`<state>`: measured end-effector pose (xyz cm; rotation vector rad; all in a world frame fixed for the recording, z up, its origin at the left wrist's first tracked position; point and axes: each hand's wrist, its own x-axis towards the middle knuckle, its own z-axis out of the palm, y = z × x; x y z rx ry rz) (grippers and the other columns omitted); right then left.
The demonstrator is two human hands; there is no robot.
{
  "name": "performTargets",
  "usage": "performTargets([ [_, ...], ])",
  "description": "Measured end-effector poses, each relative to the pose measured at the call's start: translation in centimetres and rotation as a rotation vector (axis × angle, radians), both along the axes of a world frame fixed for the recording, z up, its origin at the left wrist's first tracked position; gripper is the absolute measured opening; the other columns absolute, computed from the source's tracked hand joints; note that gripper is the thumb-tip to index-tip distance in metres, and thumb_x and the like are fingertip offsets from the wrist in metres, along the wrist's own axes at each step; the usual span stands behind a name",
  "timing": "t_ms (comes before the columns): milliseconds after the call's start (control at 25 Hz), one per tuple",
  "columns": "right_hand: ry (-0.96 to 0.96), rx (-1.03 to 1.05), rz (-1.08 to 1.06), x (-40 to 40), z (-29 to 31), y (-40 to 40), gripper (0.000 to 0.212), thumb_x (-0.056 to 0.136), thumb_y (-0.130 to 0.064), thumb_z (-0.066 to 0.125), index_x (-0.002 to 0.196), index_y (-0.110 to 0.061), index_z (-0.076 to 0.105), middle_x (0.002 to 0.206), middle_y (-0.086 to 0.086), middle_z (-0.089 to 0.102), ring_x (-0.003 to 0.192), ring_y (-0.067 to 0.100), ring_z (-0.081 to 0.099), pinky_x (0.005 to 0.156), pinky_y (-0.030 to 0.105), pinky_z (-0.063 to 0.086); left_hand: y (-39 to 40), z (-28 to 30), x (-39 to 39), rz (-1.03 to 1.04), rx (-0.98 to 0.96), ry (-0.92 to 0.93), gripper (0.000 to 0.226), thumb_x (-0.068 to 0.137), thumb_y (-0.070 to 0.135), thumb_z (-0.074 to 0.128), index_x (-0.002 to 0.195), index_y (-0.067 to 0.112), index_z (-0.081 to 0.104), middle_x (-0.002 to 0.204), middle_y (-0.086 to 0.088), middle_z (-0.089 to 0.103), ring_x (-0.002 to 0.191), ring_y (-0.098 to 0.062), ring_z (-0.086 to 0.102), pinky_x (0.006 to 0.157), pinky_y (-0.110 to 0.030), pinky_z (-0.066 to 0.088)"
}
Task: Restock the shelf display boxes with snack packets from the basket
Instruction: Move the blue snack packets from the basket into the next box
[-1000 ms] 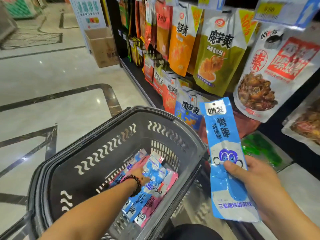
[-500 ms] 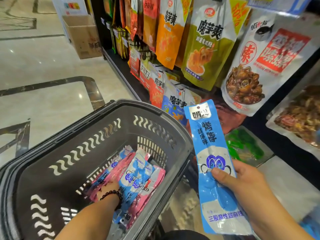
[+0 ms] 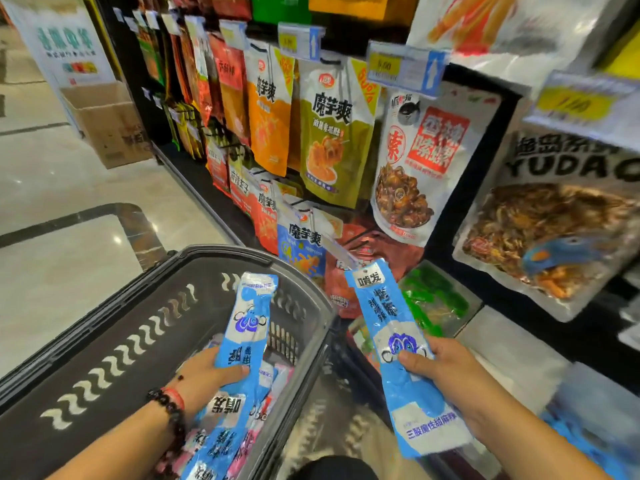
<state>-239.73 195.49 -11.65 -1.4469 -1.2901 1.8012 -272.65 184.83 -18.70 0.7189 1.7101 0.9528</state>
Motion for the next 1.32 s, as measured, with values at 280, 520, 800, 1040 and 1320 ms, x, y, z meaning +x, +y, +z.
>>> performTargets([
  [280, -0.195, -0.038, -0.302, 13.1, -5.3, 1.9, 0.011, 0.084, -0.009, 0.069, 0.094, -0.004, 0.07, 0.089, 0.021, 0.073, 0.082, 0.039, 0.069, 0.076, 0.05, 0.054, 1.6, 5.6, 10.5, -0.301, 0.11, -0.088, 0.046, 0.051, 0.019, 0.08, 0.095, 0.007, 0.068, 0.087, -0.011, 0.076, 0.073, -0.021, 0.073, 0.06, -0.025, 0.056],
  [520, -0.342, -0.034, -0.772, 23.1, -11.2, -3.7, 0.016, 0.083, -0.004, 0.068, 0.096, 0.004, 0.064, 0.081, 0.016, 0.069, 0.067, 0.027, 0.062, 0.057, 0.023, 0.049, 7.0, 0.8, 23.1, -0.534, 0.073, -0.109, 0.036, 0.062, 0.006, 0.081, 0.095, 0.006, 0.067, 0.083, -0.007, 0.076, 0.069, -0.015, 0.071, 0.062, -0.03, 0.057],
  [800, -0.241, 0.002, -1.078, 22.9, -16.2, -2.9, 0.056, 0.083, 0.006, 0.065, 0.133, -0.005, 0.044, 0.107, 0.02, 0.063, 0.073, 0.022, 0.06, 0.043, 0.011, 0.044, 10.3, -3.5, 35.1, -0.479, -0.048, -0.248, 0.027, 0.075, -0.005, 0.074, 0.101, 0.001, 0.068, 0.089, -0.015, 0.075, 0.073, -0.028, 0.071, 0.064, -0.039, 0.06],
  [1040, -0.381, -0.042, -0.995, 23.8, -19.3, -1.6, 0.064, 0.082, -0.007, 0.07, 0.14, -0.008, 0.041, 0.133, 0.016, 0.055, 0.11, 0.031, 0.056, 0.092, 0.035, 0.042, 8.9, -5.6, 36.0, -0.486, -0.122, -0.285, 0.032, 0.069, -0.002, 0.079, 0.098, 0.004, 0.067, 0.089, -0.012, 0.076, 0.086, -0.033, 0.071, 0.078, -0.046, 0.058],
  [1320, -0.843, -0.07, -0.532, 23.8, -20.9, -0.2, 0.071, 0.087, -0.048, 0.059, 0.146, -0.022, 0.03, 0.139, 0.01, 0.049, 0.119, 0.033, 0.053, 0.09, 0.042, 0.05, 8.6, -5.0, 35.5, -0.57, -0.165, -0.267, 0.031, 0.077, -0.001, 0.074, 0.105, 0.005, 0.063, 0.094, -0.009, 0.076, 0.087, -0.028, 0.072, 0.076, -0.039, 0.059],
])
